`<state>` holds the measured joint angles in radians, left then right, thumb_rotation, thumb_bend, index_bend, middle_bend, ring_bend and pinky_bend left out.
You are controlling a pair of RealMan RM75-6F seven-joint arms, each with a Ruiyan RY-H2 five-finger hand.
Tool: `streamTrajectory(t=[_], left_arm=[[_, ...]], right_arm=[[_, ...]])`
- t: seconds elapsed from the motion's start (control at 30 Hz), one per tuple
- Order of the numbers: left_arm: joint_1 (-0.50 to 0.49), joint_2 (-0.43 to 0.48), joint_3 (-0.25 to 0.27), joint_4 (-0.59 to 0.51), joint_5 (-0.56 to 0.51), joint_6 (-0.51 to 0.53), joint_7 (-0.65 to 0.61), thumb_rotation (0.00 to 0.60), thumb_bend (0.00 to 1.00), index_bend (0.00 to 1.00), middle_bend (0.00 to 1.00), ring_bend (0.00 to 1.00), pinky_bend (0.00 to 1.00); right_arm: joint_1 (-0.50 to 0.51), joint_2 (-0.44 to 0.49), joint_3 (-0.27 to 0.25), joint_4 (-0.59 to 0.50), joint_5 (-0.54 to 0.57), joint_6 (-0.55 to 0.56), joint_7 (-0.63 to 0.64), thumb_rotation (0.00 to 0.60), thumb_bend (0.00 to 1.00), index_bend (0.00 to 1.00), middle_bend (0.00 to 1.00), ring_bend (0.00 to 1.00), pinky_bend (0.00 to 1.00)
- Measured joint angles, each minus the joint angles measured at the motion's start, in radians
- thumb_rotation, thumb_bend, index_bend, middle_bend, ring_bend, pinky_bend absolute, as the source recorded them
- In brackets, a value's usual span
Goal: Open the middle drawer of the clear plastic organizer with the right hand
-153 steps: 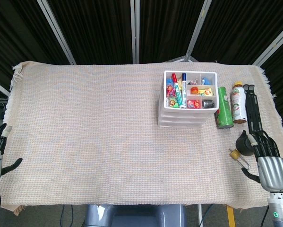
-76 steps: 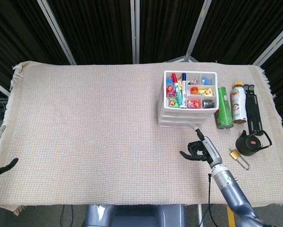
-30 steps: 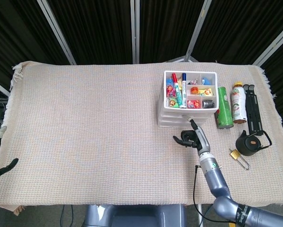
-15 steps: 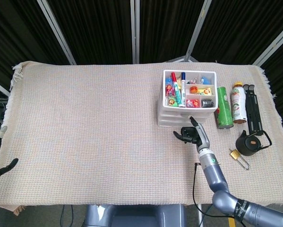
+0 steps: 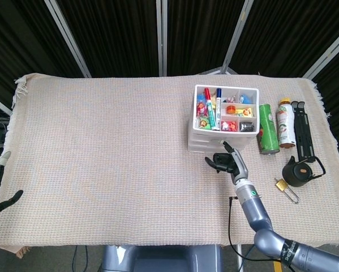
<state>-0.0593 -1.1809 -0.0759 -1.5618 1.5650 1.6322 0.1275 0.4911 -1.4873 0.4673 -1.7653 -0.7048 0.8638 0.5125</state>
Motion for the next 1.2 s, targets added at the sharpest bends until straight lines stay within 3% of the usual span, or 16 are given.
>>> streamTrajectory(t=[0.63, 0.77, 0.93, 1.07, 1.2], left_arm=[[-0.004, -0.007, 0.005, 0.002, 0.001, -0.012, 0.014, 0.6, 0.17, 0.0, 0.0, 0.0, 0.0], [-0.005, -0.009, 0.006, 0.003, 0.002, -0.014, 0.018, 0.6, 0.17, 0.0, 0.0, 0.0, 0.0], [-0.005, -0.01, 0.005, 0.005, 0.0, -0.013, 0.017, 0.6, 0.17, 0.0, 0.0, 0.0, 0.0], [-0.005, -0.01, 0.004, 0.003, 0.0, -0.012, 0.017, 0.6, 0.17, 0.0, 0.0, 0.0, 0.0], [-0.002, -0.01, 0.003, -0.002, 0.001, -0.003, 0.019, 0.6, 0.17, 0.0, 0.0, 0.0, 0.0]], right_arm=[[-0.091, 0.068, -0.044, -0.071, -0.136, -0.039, 0.086, 0.6, 0.19, 0.36, 0.8, 0.83, 0.76], [-0.116, 0.083, -0.059, -0.089, -0.184, -0.036, 0.103, 0.6, 0.19, 0.31, 0.69, 0.76, 0.68], [-0.148, 0.089, -0.083, -0.103, -0.301, 0.038, 0.082, 0.6, 0.17, 0.22, 0.64, 0.73, 0.65], [-0.172, 0.092, -0.117, -0.098, -0.444, 0.156, -0.011, 0.6, 0.17, 0.21, 0.64, 0.73, 0.65], [-0.183, 0.091, -0.135, -0.08, -0.5, 0.252, -0.144, 0.6, 0.17, 0.18, 0.64, 0.72, 0.65]])
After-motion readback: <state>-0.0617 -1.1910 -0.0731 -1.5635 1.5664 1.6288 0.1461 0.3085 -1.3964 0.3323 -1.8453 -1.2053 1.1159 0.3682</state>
